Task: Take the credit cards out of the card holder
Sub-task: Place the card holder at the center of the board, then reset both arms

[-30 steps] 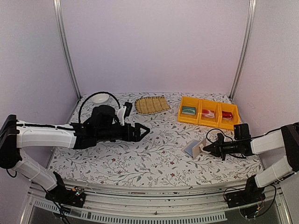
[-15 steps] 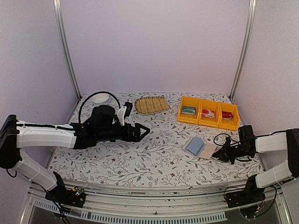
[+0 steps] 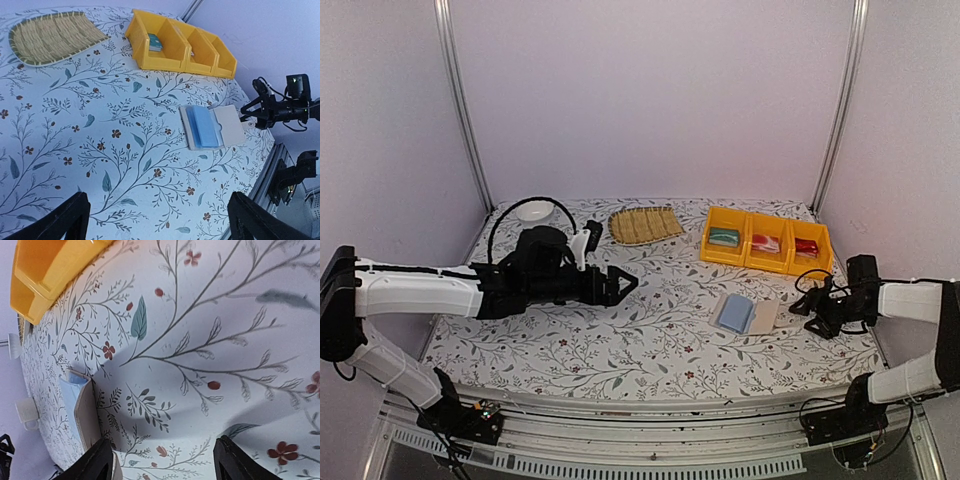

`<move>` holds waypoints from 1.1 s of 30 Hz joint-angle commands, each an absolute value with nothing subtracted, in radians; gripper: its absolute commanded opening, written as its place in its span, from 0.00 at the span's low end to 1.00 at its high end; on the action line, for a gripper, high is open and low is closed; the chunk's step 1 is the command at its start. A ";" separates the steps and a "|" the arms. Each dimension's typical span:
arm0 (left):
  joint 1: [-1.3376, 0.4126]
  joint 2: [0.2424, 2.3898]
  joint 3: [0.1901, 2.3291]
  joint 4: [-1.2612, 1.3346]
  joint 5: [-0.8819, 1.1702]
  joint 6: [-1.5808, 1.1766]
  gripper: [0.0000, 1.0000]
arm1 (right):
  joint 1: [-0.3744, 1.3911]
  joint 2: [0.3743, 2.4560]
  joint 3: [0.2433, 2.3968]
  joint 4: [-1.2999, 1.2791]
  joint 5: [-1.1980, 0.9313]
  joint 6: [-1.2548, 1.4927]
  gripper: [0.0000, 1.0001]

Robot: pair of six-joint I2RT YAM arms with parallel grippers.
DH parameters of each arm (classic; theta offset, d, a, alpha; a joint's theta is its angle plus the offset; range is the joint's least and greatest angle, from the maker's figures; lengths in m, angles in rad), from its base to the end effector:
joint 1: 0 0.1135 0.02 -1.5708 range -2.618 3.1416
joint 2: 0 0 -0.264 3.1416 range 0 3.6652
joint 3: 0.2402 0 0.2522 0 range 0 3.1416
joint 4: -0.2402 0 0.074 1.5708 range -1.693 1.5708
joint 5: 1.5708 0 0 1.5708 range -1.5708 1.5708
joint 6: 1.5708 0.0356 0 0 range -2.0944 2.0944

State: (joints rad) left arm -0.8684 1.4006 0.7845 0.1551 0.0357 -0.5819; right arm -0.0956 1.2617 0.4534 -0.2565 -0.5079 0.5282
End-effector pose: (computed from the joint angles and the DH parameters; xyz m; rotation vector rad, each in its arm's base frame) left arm 0.1980 -0.2359 0.2324 0.3329 2.1402 -0.9194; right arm 0.2039 -0.0022 0.1374 0.6420 2.5686 0.8163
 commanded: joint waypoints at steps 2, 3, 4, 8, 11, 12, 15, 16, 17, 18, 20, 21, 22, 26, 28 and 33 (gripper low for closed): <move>-0.821 1.380 0.805 0.115 -0.033 -0.523 0.98 | -0.159 1.115 0.521 -0.328 -0.339 0.501 0.84; -0.806 1.377 0.811 0.105 -0.054 -0.507 0.99 | -0.159 1.091 0.545 -0.326 -0.315 0.494 0.95; -0.787 1.373 0.822 0.085 -0.087 -0.493 0.98 | -0.160 1.072 0.568 -0.317 -0.295 0.482 1.00; -0.669 1.325 0.883 -0.014 -0.279 -0.432 0.99 | -0.158 0.998 0.642 -0.224 -0.190 0.384 0.99; -0.569 1.234 0.829 0.033 -0.470 -0.396 0.99 | -0.159 0.930 0.606 -0.047 -0.115 0.315 0.99; -0.540 1.193 0.786 0.085 -0.530 -0.373 0.99 | -0.160 0.906 0.576 0.034 -0.101 0.294 0.99; -0.480 1.067 0.611 0.331 -0.708 -0.251 0.99 | -0.159 0.854 0.422 0.392 -0.056 0.230 0.99; -0.468 1.035 0.552 0.446 -0.754 -0.172 0.99 | -0.159 0.853 0.358 0.517 -0.049 0.210 0.99; -0.459 1.009 0.487 0.557 -0.788 -0.118 0.98 | -0.160 0.860 0.298 0.623 -0.048 0.200 0.99; -0.450 0.990 0.426 0.688 -0.805 -0.058 0.99 | -0.160 0.878 0.229 0.715 -0.043 0.188 0.99; -0.429 0.973 0.330 0.838 -0.827 0.025 0.98 | -0.159 0.929 0.168 0.828 -0.022 0.183 0.99; -0.415 0.975 0.300 0.861 -0.853 0.045 0.99 | -0.159 0.968 0.141 0.893 -0.009 0.181 0.99; -0.404 0.982 0.280 0.861 -0.871 0.056 0.98 | -0.159 1.010 0.113 0.967 0.002 0.179 0.99; -0.333 1.042 0.171 0.954 -0.845 0.058 0.98 | -0.159 1.209 0.039 1.293 0.001 0.173 0.99; -0.297 1.084 0.115 1.026 -0.770 0.067 0.99 | -0.159 1.288 0.028 1.411 -0.015 0.185 0.99; -0.255 1.166 0.033 1.249 -0.641 0.123 0.99 | -0.158 1.442 0.038 1.574 -0.079 0.144 0.99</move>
State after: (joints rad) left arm -0.2813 1.1435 0.0727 1.0073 -0.7811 0.0612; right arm -0.1574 1.3407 0.0380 1.2797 -0.0315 0.1806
